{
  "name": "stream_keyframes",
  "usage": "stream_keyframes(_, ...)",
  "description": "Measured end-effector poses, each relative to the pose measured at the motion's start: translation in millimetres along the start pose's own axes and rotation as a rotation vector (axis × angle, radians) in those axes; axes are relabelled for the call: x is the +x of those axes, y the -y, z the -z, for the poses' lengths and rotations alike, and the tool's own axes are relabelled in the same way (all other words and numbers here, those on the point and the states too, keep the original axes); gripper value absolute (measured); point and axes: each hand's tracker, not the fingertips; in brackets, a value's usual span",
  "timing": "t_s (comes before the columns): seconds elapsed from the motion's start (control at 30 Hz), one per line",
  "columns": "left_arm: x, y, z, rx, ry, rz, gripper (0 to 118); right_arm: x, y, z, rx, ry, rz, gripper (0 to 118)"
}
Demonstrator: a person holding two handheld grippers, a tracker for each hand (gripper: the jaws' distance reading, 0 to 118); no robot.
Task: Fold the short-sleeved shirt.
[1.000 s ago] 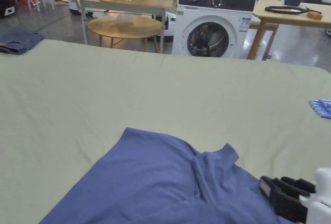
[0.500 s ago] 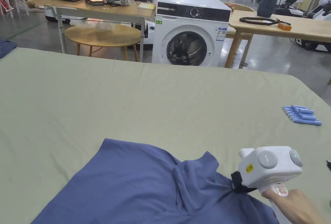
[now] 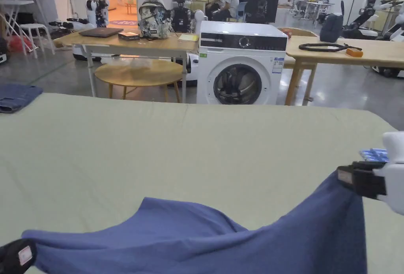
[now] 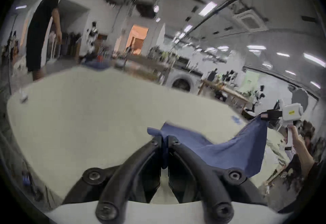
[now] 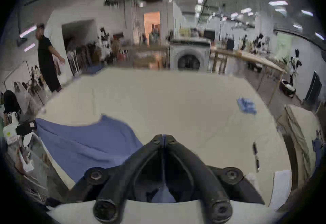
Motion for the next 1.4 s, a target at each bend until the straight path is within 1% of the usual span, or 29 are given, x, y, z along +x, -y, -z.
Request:
stream_keyframes(0.03,6.7,-16.6,3.0,0.031,0.023,0.021,0,0.9,-13.0,-14.1,0.066,0.001,0.002,0)
stream_keyframes(0.07,10.8,-35.1,9.2,0.076,0.051,0.047,0,2.2,-26.6,-23.0,0.084,0.016,-0.005,0)
stream_keyframes(0.1,14.4,-51.3,17.8,0.057,0.059,0.053,0,8.9,-41.2,-30.7,0.118,0.049,-0.02,0)
stream_keyframes(0.13,15.6,-69.0,25.5,0.134,0.046,0.079,0,12.6,-54.5,-36.2,0.148,0.08,-0.039,0)
stream_keyframes(0.17,17.2,-84.5,33.5,0.156,0.055,0.087,0,16.2,-65.5,-41.2,0.198,0.128,-0.039,0)
stream_keyframes(0.2,18.2,-102.4,43.6,0.171,0.092,0.085,0,21.8,-78.3,-44.5,0.202,0.144,-0.015,0)
stream_keyframes(0.23,19.2,-121.3,54.4,0.168,0.115,0.096,0,24.7,-95.1,-47.2,0.23,0.127,0.006,0)
stream_keyframes(0.3,23.8,-155.7,76.3,0.17,0.108,0.121,0,33.0,-120.2,-52.3,0.281,0.162,0.052,0)
stream_keyframes(0.33,25.8,-171.9,86.0,0.181,0.107,0.144,0,36.1,-134.2,-53.8,0.296,0.171,0.06,0)
stream_keyframes(0.37,28.0,-185.6,95.1,0.184,0.093,0.162,0,47.8,-148.5,-49.4,0.316,0.197,0.076,0)
stream_keyframes(0.4,30.4,-199.2,104.2,0.201,0.053,0.192,0,49.4,-163.3,-47.6,0.329,0.201,0.107,0)
stream_keyframes(0.43,33.2,-213.2,113.4,0.237,0.027,0.212,0,50.2,-178.7,-45.1,0.338,0.186,0.127,0)
stream_keyframes(0.53,29.5,-255.9,141.8,0.208,0.038,0.173,0,34.0,-216.9,-37.8,0.351,0.239,0.105,0)
stream_keyframes(0.57,28.9,-267.3,148.5,0.195,0.027,0.171,0,31.0,-229.2,-35.3,0.372,0.256,0.09,0)
stream_keyframes(0.6,29.2,-278.5,153.4,0.207,-0.002,0.183,0,27.7,-243.4,-30.4,0.365,0.294,0.08,0)
stream_keyframes(0.63,27.2,-289.5,158.1,0.201,-0.018,0.183,0,41.6,-261.9,-11.0,0.365,0.29,0.086,0)
stream_keyframes(0.67,24.0,-298.9,161.2,0.209,-0.014,0.179,0,40.1,-272.9,-6.2,0.364,0.283,0.086,0)
stream_keyframes(0.73,22.7,-320.1,166.9,0.214,-0.018,0.174,0,32.4,-293.9,6.7,0.373,0.312,0.059,0)
stream_keyframes(0.8,24.9,-333.1,167.9,0.223,-0.033,0.183,0,23.2,-310.5,19.4,0.381,0.335,0.029,0)
stream_keyframes(0.9,24.6,-356.2,174.3,0.238,-0.05,0.173,0,15.6,-336.0,40.3,0.4,0.346,0.008,0)
stream_keyframes(0.93,21.4,-363.5,181.0,0.242,-0.056,0.175,0,13.2,-345.2,46.3,0.416,0.363,-0.003,0)
stream_keyframes(1.03,19.4,-376.4,190.6,0.242,-0.082,0.179,0,7.6,-368.2,53.2,0.425,0.345,0.016,0)
stream_keyframes(1.1,32.6,-369.5,182.1,0.24,-0.094,0.184,0,5.5,-379.3,58.4,0.443,0.349,0.027,0)
stream_keyframes(1.17,33.9,-370.9,185.1,0.247,-0.098,0.187,0,1.6,-387.5,61.3,0.444,0.352,0.023,0)
stream_keyframes(1.2,21.2,-380.5,198.2,0.25,-0.099,0.182,0,0.0,-388.6,63.9,0.443,0.361,0.015,0)
stream_keyframes(1.3,16.7,-370.6,206.3,0.251,-0.087,0.172,0,-0.4,-378.0,70.2,0.433,0.349,0.008,0)
stream_keyframes(1.4,3.1,-349.8,223.5,0.215,-0.084,0.17,0,6.3,-351.5,81.7,0.413,0.318,0.035,0)
